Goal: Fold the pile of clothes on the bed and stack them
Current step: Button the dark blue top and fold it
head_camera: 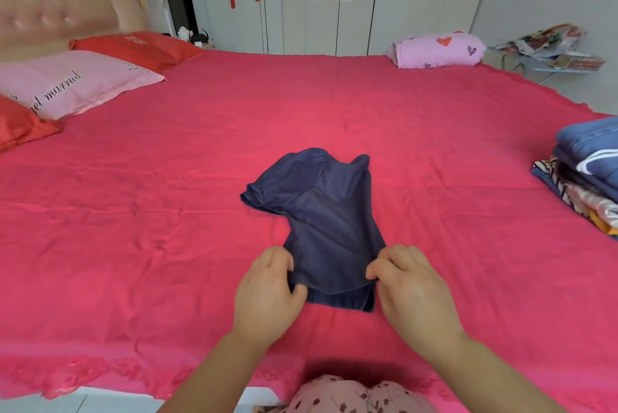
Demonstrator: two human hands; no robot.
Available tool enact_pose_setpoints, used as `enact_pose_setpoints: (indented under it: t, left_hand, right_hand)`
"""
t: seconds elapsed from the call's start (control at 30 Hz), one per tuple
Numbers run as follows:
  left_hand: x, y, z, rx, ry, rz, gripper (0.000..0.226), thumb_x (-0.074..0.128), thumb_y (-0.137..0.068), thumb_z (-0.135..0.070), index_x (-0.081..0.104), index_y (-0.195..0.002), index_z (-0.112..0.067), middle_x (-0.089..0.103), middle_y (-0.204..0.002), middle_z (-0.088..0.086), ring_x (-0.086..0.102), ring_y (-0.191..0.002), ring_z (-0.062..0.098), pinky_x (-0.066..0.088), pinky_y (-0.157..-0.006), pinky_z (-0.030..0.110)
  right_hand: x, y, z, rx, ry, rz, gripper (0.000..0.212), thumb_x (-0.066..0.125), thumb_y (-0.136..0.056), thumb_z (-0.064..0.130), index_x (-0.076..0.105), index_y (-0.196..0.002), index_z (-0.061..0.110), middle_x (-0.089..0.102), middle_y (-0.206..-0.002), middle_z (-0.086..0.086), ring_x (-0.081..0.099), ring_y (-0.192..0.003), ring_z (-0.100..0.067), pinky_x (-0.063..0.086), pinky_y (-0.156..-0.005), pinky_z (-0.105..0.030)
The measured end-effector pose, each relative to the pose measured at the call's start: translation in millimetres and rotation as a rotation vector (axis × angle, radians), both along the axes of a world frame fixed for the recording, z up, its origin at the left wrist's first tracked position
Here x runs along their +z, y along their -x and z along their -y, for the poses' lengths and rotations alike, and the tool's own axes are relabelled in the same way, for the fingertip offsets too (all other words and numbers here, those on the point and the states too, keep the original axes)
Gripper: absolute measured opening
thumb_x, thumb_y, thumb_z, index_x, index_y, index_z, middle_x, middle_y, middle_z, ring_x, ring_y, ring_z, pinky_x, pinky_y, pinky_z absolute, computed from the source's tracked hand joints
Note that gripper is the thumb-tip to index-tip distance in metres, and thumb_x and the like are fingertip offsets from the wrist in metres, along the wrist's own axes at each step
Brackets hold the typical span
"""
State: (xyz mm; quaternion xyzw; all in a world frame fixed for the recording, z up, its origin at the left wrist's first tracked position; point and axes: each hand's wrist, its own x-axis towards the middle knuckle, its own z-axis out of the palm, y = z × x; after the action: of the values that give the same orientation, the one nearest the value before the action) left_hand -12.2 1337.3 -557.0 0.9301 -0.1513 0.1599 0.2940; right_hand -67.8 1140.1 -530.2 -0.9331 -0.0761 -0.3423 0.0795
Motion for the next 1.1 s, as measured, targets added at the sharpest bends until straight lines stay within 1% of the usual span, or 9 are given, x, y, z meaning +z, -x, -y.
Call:
enact_pose_setpoints:
  t: [0.2,0.4,0.47,0.57,0.67,0.77,0.9,1.0,1.1]
  left_hand:
    - [6.8,-11.7,-7.0,0.005,-0.118,0.132,0.006,0.050,-0.062,-0.020,0.048,-0.066,-0.017,0.053,-0.062,-0.001,0.055,-0.059,0.025,0.039,-0.048,0.028]
    - [-2.5,-20.3,-41.8,-0.137,-0.360,0.168,0.016,0.042,-0.064,-0.036,0.049,-0.070,-0.023,0.056,-0.068,-0.006,0.059,-0.063,0.022,0.044,-0.052,0.027]
    - [-3.7,-24.8,-50.6,-0.173,-0.388,0.079,0.041,0.046,-0.060,-0.062,0.055,-0.081,-0.027,0.062,-0.086,-0.008,0.057,-0.084,0.017,0.047,-0.062,0.032]
    - [10.0,-24.0,-43.4,-0.267,-0.321,-0.053,0.089,0.042,-0.052,-0.081,0.052,-0.124,-0.031,0.047,-0.136,-0.006,0.034,-0.129,0.012,0.034,-0.100,0.041]
    - [20.6,-25.1,-14.1,-0.287,-0.228,-0.135,0.082,0.019,-0.072,-0.072,0.029,-0.144,-0.032,0.022,-0.153,-0.012,0.012,-0.143,0.009,0.005,-0.114,0.025]
    - [1.3,-33.6,3.8,-0.251,-0.376,-0.257,0.059,0.022,-0.094,-0.056,0.014,-0.148,-0.032,0.006,-0.158,-0.009,-0.002,-0.145,0.011,-0.001,-0.117,0.033]
    - [-30.2,-35.7,-1.4,-0.226,-0.581,-0.345,0.089,-0.011,-0.070,-0.075,0.001,-0.148,-0.035,-0.008,-0.157,-0.011,-0.009,-0.145,0.017,-0.006,-0.116,0.040]
    - [-24.0,-39.1,-5.2,-0.268,-0.563,-0.400,0.074,0.016,-0.086,-0.070,0.004,-0.149,-0.033,-0.008,-0.157,-0.010,-0.008,-0.145,0.017,-0.004,-0.118,0.038]
    - [-16.5,-39.3,-19.8,-0.389,-0.552,-0.402,0.112,0.018,-0.054,-0.092,0.004,-0.148,-0.034,-0.007,-0.158,-0.007,-0.004,-0.146,0.016,0.002,-0.118,0.032]
  right_hand:
    - [-16.0,-2.7,6.5,-0.145,-0.185,-0.227,0.054,0.066,-0.052,-0.011,0.064,-0.102,0.010,0.058,-0.087,-0.007,0.059,-0.076,-0.032,0.051,-0.067,-0.036]
    - [-18.3,10.4,5.5,-0.054,-0.202,-0.596,0.047,0.053,-0.078,0.004,0.057,-0.120,0.025,0.052,-0.108,0.001,0.053,-0.103,-0.022,0.045,-0.083,-0.031]
    - [-14.1,15.0,8.4,0.000,-0.047,-0.701,0.044,0.052,-0.081,0.018,0.056,-0.122,0.034,0.053,-0.112,0.007,0.051,-0.108,-0.019,0.043,-0.091,-0.032]
    - [-3.0,10.6,9.1,0.023,-0.204,-0.483,0.033,0.045,-0.073,0.036,0.070,-0.095,0.032,0.064,-0.091,0.012,0.061,-0.088,-0.018,0.050,-0.080,-0.036]
    - [5.0,-17.6,0.1,0.006,-0.329,-0.319,0.042,0.038,-0.082,0.040,0.069,-0.106,0.026,0.067,-0.103,0.005,0.060,-0.098,-0.019,0.045,-0.090,-0.030]
    - [-11.2,-37.6,-7.5,0.004,-0.245,-0.519,0.064,0.019,-0.085,0.054,0.043,-0.138,0.029,0.039,-0.146,-0.002,0.032,-0.137,-0.023,0.021,-0.111,-0.026]
    - [-52.6,-28.3,-2.5,-0.033,-0.038,-0.802,0.115,-0.040,-0.046,0.078,0.001,-0.147,0.040,-0.001,-0.158,0.008,-0.004,-0.146,-0.017,0.003,-0.117,-0.034]
    - [-50.4,-19.4,7.5,-0.007,-0.042,-0.816,0.118,-0.039,-0.042,0.079,-0.001,-0.146,0.041,-0.003,-0.157,0.012,-0.006,-0.145,-0.011,0.001,-0.116,-0.029]
    - [-38.6,-9.9,23.0,0.098,-0.021,-0.880,0.096,-0.011,-0.053,0.090,-0.008,-0.139,0.048,-0.010,-0.151,0.019,-0.009,-0.141,-0.003,0.001,-0.115,-0.022]
